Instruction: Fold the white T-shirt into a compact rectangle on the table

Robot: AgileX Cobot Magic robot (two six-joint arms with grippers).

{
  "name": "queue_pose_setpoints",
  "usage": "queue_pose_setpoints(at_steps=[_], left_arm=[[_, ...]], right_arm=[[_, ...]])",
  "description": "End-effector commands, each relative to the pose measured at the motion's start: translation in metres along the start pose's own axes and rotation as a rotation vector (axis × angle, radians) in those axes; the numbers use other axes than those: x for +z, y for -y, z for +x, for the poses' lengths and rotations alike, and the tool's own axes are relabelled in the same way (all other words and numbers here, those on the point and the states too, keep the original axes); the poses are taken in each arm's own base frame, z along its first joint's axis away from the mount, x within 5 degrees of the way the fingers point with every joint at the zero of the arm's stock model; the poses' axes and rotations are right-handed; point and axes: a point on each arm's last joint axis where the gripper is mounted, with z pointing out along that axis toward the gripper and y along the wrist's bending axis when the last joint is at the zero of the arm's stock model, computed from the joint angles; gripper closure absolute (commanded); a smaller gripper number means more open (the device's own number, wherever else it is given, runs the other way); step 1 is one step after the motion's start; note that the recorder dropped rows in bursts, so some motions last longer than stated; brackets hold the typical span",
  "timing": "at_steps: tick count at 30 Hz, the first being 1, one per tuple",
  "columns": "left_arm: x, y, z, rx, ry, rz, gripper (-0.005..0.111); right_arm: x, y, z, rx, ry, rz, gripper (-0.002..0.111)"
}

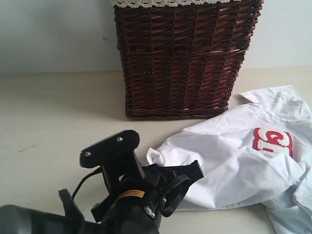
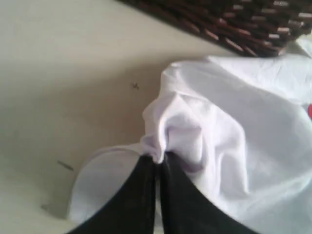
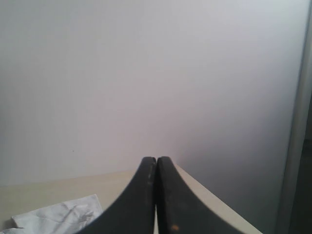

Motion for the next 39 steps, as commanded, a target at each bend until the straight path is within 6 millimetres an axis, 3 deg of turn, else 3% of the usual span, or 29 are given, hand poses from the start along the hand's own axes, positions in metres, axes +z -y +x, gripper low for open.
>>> queue_pose_setpoints(at_steps=[1,4,11,14,24,32,35,39], left_arm=[[-0.001,-0.014,0.000,-0.060,-0.091,0.003,0.107],[-0.008,-0.036,-0.004,-0.158,-0.090,-0.033,0.107],[-0.020,-0.110,-0.002,-0.367,-0.123,-0.180,0.107],[-0.022,-0.126,0.003,-0.392,-0.157,-0.222,0.107],[-0.023,-0.123,0.006,-0.374,-0.208,-0.211,0.103],[-0.026,-0.121,0.012,-0.385,-0.287,-0.209,0.054],[-0.029,-0.118,0.003,-0.375,-0.240,-0.175,0.054],[-0.043,-0.112,-0.028,-0.371,-0.090,-0.082,0.063]], right_arm=[[0.000,0.000,0.001,-0.011,-0.005,-0.003,0.108],[0.000,0.000,0.001,-0.011,-0.005,-0.003,0.108],[0.000,0.000,0.001,-0.011,-0.005,-0.003,0.108],[0.000,0.000,0.001,-0.011,-0.005,-0.003,0.108],[0.000,0.000,0.001,-0.011,-0.005,-0.003,0.108],[0.000,0.000,0.001,-0.011,-0.005,-0.003,0.108],[0.000,0.000,0.001,-0.011,-0.005,-0.003,0.108],[0.000,0.000,0.001,-0.011,-0.005,-0.003,0.108]])
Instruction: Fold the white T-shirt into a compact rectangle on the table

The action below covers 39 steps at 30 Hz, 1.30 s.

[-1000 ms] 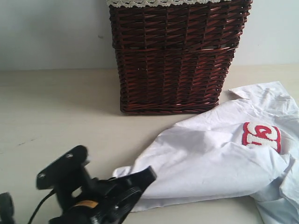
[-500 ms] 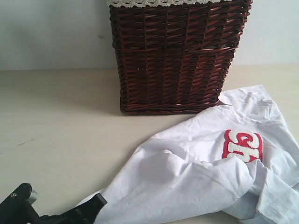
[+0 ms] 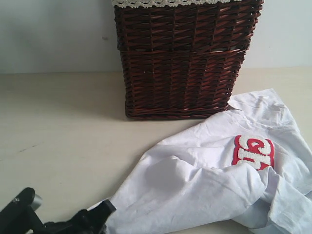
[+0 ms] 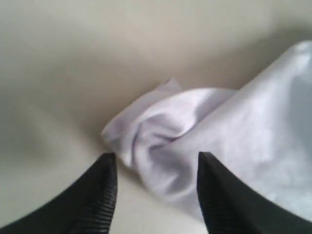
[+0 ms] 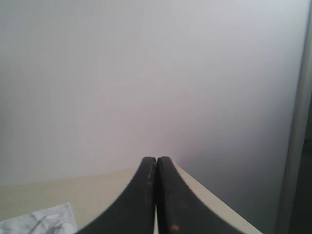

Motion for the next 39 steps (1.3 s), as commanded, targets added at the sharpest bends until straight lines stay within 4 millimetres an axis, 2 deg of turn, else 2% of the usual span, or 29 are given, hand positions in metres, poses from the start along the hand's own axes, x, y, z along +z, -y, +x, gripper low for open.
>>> queue_pose_setpoints(at_steps=[1,5,7,9,11,12,13,14,15,16,17,19,21,22,23,26,31,35,39], left_arm=[[-0.023,0.014,-0.027,-0.004,0.155,0.119,0.065],[-0.040,0.019,-0.051,-0.067,0.342,0.186,0.068],[-0.040,0.019,-0.060,-0.091,0.411,0.178,0.068],[-0.030,0.024,-0.072,-0.117,0.411,0.201,0.068],[-0.020,0.049,-0.081,-0.019,0.343,0.301,0.068],[-0.011,0.074,-0.088,0.119,0.289,0.340,0.068],[-0.005,0.084,-0.090,0.183,0.257,0.342,0.068],[0.004,0.106,-0.099,0.288,0.170,0.341,0.068],[0.006,0.117,-0.102,0.338,0.120,0.350,0.068],[0.003,0.132,-0.108,0.353,0.067,0.382,0.068],[-0.003,0.138,-0.112,0.317,0.073,0.406,0.068],[-0.015,0.140,-0.118,0.284,0.105,0.436,0.068],[-0.025,0.132,-0.120,0.265,0.112,0.448,0.071],[-0.031,0.127,-0.122,0.243,0.115,0.451,0.076],[-0.037,0.114,-0.123,0.203,0.122,0.441,0.086],[-0.050,0.090,-0.128,0.153,0.163,0.432,0.107],[-0.057,0.048,-0.132,0.032,0.218,0.367,0.107],[-0.051,0.035,-0.129,0.009,0.210,0.316,0.107],[-0.032,0.030,-0.121,-0.074,0.148,0.214,0.107]], right_arm=[[0.000,0.000,0.001,-0.011,-0.005,-0.003,0.108],[0.000,0.000,0.001,-0.011,-0.005,-0.003,0.108],[0.000,0.000,0.001,-0.011,-0.005,-0.003,0.108],[0.000,0.000,0.001,-0.011,-0.005,-0.003,0.108],[0.000,0.000,0.001,-0.011,-0.005,-0.003,0.108],[0.000,0.000,0.001,-0.011,-0.005,-0.003,0.108],[0.000,0.000,0.001,-0.011,-0.005,-0.003,0.108],[0.000,0.000,0.001,-0.011,-0.005,-0.003,0.108],[0.000,0.000,0.001,-0.011,-0.005,-0.003,0.108],[0.000,0.000,0.001,-0.011,-0.005,-0.003,0.108],[0.000,0.000,0.001,-0.011,-0.005,-0.003,0.108],[0.000,0.000,0.001,-0.011,-0.005,-0.003,0.108],[0.000,0.000,0.001,-0.011,-0.005,-0.003,0.108],[0.000,0.000,0.001,-0.011,-0.005,-0.003,0.108],[0.000,0.000,0.001,-0.011,-0.005,-0.003,0.108],[0.000,0.000,0.001,-0.011,-0.005,-0.003,0.108],[0.000,0.000,0.001,-0.011,-0.005,-0.003,0.108],[0.000,0.000,0.001,-0.011,-0.005,-0.003,0.108],[0.000,0.000,0.001,-0.011,-0.005,-0.003,0.108]])
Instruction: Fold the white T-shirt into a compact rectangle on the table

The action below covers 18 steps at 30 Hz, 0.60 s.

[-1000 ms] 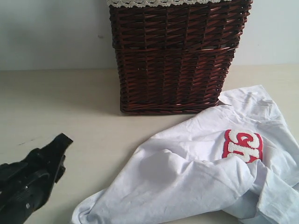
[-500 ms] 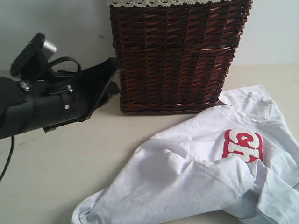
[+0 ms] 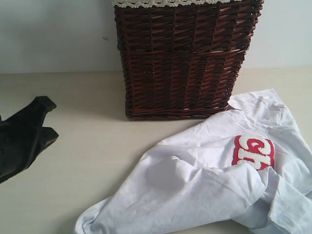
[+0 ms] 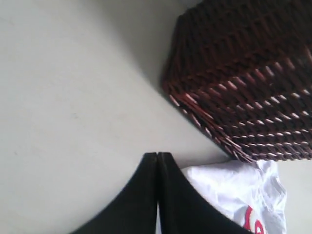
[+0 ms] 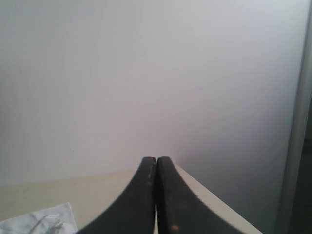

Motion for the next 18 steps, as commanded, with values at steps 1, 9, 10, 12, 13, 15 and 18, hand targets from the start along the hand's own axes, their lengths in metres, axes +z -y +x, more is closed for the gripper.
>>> queue_pose_setpoints(at_steps=[1,9,10,12,13,15,18], left_arm=[[0.016,-0.015,0.012,-0.107,-0.044,-0.141,0.107],[0.045,-0.013,0.034,-0.240,-0.148,-0.241,0.107],[0.048,0.004,0.031,-0.258,-0.151,-0.191,0.107],[0.051,0.037,0.023,-0.187,-0.143,-0.070,0.107],[0.054,0.047,0.022,-0.146,-0.143,-0.037,0.107],[0.071,0.068,0.027,-0.114,-0.174,-0.002,0.107],[0.105,0.080,0.054,-0.378,-0.333,-0.069,0.107]], right_arm=[[0.000,0.000,0.001,-0.011,-0.005,-0.003,0.108],[0.000,0.000,0.001,-0.011,-0.005,-0.003,0.108],[0.000,0.000,0.001,-0.011,-0.005,-0.003,0.108],[0.000,0.000,0.001,-0.011,-0.005,-0.003,0.108],[0.000,0.000,0.001,-0.011,-0.005,-0.003,0.108],[0.000,0.000,0.001,-0.011,-0.005,-0.003,0.108],[0.000,0.000,0.001,-0.011,-0.005,-0.003,0.108]])
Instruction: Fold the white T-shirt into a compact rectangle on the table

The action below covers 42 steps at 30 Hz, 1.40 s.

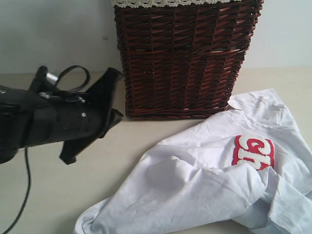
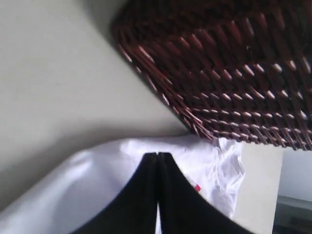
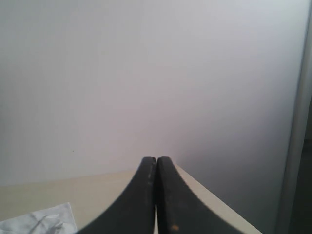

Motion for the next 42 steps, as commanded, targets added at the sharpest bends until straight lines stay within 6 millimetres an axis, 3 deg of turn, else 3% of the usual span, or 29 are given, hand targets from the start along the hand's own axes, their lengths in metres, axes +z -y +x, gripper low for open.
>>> queue_pose_setpoints(at_steps=[1,5,9,11,16,17,19,23,27,31,35,37,39,42], left_arm=[[0.042,0.004,0.023,-0.345,-0.152,-0.073,0.107],[0.044,0.011,0.021,-0.601,-0.137,-0.074,0.107],[0.044,0.018,0.016,-0.565,-0.076,-0.047,0.107],[0.044,0.018,0.012,-0.380,-0.021,-0.032,0.107],[0.042,0.026,0.015,0.433,0.049,0.037,0.107],[0.041,0.026,0.018,0.531,0.044,0.038,0.107],[0.041,0.024,0.019,0.508,0.029,0.018,0.107],[0.041,0.017,0.020,0.226,0.007,-0.050,0.107],[0.041,0.016,0.021,0.370,-0.003,-0.052,0.107],[0.041,0.016,0.021,0.893,-0.020,-0.049,0.107],[0.039,0.018,0.033,1.639,-0.061,-0.001,0.107],[0.037,0.018,0.040,1.874,-0.060,0.000,0.107],[0.033,0.018,0.043,1.877,-0.030,-0.050,0.107],[0.023,0.019,0.037,1.629,0.118,-0.231,0.107]], right_arm=[[0.000,0.000,0.001,-0.011,-0.005,-0.003,0.108],[0.000,0.000,0.001,-0.011,-0.005,-0.003,0.108],[0.000,0.000,0.001,-0.011,-0.005,-0.003,0.108],[0.000,0.000,0.001,-0.011,-0.005,-0.003,0.108],[0.000,0.000,0.001,-0.011,-0.005,-0.003,0.108],[0.000,0.000,0.001,-0.011,-0.005,-0.003,0.108],[0.000,0.000,0.001,-0.011,-0.005,-0.003,0.108],[0.000,0.000,0.001,-0.011,-0.005,-0.003,0.108],[0.000,0.000,0.001,-0.011,-0.005,-0.003,0.108],[0.000,0.000,0.001,-0.011,-0.005,-0.003,0.108],[0.000,0.000,0.001,-0.011,-0.005,-0.003,0.108],[0.000,0.000,0.001,-0.011,-0.005,-0.003,0.108],[0.000,0.000,0.001,-0.011,-0.005,-0.003,0.108],[0.000,0.000,0.001,-0.011,-0.005,-0.003,0.108]])
